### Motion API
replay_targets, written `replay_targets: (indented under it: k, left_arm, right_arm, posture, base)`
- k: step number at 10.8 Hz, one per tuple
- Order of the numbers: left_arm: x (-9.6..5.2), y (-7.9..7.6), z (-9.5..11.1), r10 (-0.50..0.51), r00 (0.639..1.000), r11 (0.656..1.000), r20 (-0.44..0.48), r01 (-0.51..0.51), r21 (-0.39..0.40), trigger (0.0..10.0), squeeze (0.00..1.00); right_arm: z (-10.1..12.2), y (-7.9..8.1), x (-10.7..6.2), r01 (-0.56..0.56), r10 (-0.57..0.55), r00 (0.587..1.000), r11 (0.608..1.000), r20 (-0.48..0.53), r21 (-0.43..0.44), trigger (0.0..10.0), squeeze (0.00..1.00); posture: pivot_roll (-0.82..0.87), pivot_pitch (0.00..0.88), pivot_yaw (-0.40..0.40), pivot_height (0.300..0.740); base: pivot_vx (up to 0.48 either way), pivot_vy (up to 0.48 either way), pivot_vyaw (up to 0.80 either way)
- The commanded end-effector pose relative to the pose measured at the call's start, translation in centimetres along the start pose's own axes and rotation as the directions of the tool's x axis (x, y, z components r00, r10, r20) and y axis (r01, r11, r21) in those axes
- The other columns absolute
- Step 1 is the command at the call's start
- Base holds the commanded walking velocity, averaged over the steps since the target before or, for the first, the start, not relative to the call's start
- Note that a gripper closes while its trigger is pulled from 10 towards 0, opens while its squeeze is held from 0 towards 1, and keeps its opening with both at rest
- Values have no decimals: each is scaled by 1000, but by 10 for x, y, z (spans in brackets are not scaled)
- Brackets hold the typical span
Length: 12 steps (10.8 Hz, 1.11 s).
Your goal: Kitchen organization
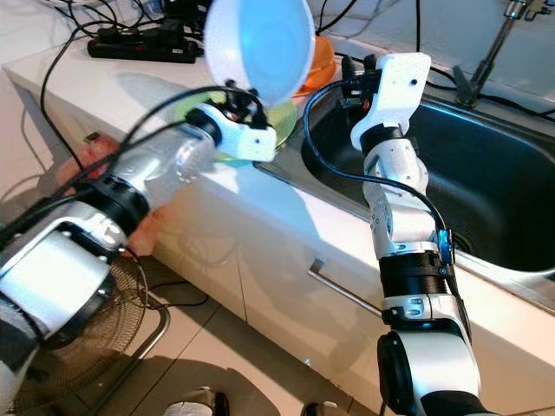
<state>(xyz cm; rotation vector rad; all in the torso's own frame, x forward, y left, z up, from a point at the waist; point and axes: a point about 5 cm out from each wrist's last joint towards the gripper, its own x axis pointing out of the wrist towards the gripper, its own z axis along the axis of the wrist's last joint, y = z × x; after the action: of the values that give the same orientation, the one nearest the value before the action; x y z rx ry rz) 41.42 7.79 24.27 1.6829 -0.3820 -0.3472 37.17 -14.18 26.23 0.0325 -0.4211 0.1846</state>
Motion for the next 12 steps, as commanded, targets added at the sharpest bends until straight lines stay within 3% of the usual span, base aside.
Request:
replay_targets:
  k: [1,4,12]
  left_arm:
    - [3,12,4,40,999,999,15,-40,20,10000,0]
    - [5,6,11,18,999,999,34,-19,30,10000,0]
    - [10,15,27,60,994,997,95,-65,51,10000,0]
  right_arm:
    - [5,0,-1,-10,10,1000,1000,15,4,10000,0]
    - [7,7,-5,-65,66,998,998,0,17,10000,0]
    - [2,19,-9,-125,126,991,992,-33,29,10000,0]
  posture:
    - [23,0,0,740]
    - [9,5,12,740]
    - [4,1,17,740]
  base:
    - [0,0,0]
    - [0,0,0]
    - [0,0,0]
